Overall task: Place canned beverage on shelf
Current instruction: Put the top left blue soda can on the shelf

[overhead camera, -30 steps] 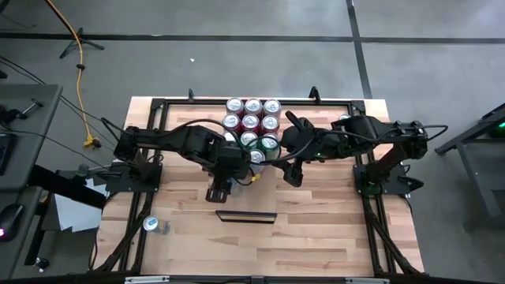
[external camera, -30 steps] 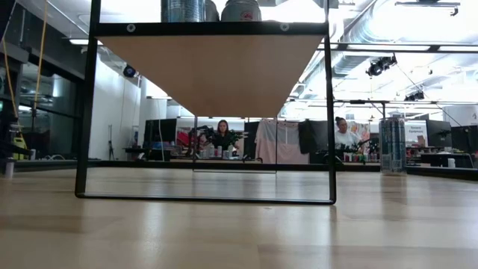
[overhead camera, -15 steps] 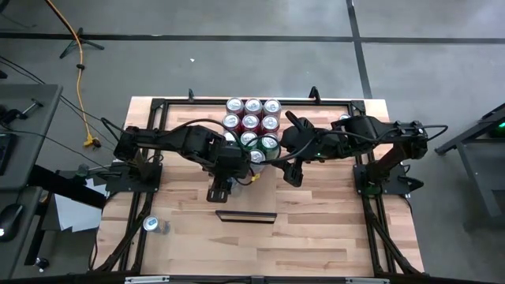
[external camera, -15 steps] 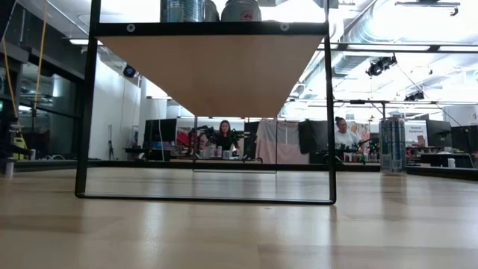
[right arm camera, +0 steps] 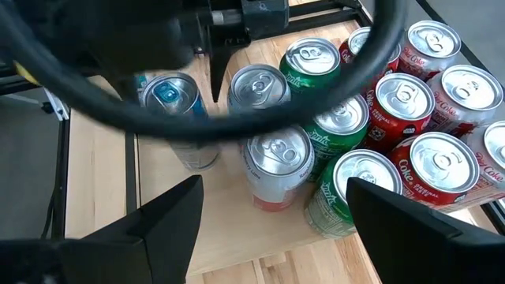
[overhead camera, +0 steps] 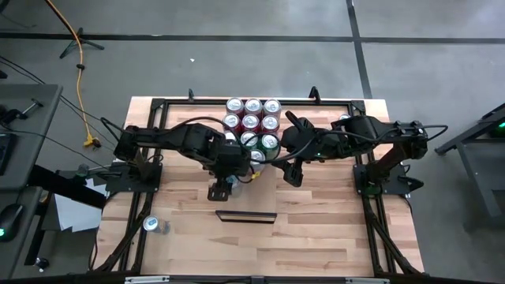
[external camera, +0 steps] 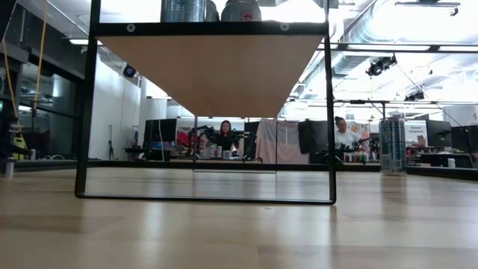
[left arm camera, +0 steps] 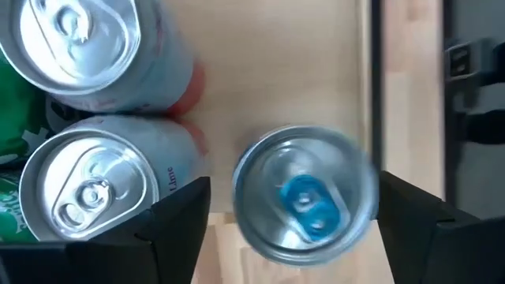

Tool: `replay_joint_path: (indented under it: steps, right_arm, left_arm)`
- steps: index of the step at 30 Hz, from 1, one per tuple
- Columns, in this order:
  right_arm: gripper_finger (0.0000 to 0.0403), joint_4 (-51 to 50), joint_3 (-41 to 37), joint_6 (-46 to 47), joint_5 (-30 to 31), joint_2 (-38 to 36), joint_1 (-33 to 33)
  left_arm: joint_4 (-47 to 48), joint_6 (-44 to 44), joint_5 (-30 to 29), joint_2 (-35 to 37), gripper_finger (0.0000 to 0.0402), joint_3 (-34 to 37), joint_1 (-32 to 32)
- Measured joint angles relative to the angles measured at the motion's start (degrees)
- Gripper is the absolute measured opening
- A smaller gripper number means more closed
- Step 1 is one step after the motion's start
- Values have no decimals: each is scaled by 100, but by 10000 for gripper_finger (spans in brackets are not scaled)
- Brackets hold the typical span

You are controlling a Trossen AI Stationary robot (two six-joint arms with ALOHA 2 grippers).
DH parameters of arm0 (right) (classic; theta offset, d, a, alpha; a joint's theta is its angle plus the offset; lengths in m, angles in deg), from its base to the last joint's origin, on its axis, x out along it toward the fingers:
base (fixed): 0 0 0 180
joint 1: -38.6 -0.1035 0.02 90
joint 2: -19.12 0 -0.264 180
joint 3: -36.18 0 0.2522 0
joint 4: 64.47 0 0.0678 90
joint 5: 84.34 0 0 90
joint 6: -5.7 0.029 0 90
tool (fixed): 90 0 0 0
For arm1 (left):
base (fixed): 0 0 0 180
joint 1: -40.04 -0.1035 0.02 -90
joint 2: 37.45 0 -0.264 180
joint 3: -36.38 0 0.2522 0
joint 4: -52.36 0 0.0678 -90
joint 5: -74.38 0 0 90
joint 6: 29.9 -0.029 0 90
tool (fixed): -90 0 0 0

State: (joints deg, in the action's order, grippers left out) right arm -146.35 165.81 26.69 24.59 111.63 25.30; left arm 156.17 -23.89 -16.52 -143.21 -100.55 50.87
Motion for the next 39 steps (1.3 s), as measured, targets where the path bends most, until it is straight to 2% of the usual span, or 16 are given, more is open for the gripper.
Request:
replay_joint_path:
  steps: [4,11,13,17,21,23,27,30,32,33,36,39]
  right_arm:
    - [298,51,0,-40,1,0,0]
    - [298,155,-2,-48,1,0,0]
    - [298,151,-2,-48,1,-1,0]
    - [298,151,-2,-31,1,0,0]
    - [298,148,-2,-45,2,-1,0]
    - [298,130,-2,-50,1,-1,0]
    - [298,129,-2,-175,3,0,1]
    - [298,120,-2,-199,2,-1,1]
    - [298,103,-2,-224,3,0,15]
    - [298,105,-2,-288,3,0,18]
    - [298,105,-2,-456,18,-2,17]
    - [298,107,-2,-498,59,-1,20]
  left_arm:
    - [0,95,252,76,273,-379,0]
    - [-47,526,147,430,271,-1194,2]
    - [-125,686,50,696,271,-1071,2]
    - [-103,1414,-800,1087,271,-669,146]
    - [-199,1673,-818,1347,269,40,442]
    - [-590,1751,-830,1471,260,403,699]
    - [-1571,1602,-991,1616,203,850,1388]
    - [-1620,1732,-1170,1622,120,913,1727]
    - [-1584,1941,-1203,1620,48,913,1793]
    - [-1586,2017,-1204,1611,25,913,1801]
    - [-1607,2088,-1197,1529,13,955,1808]
    - [-1706,2046,-1153,1446,2,1317,1812]
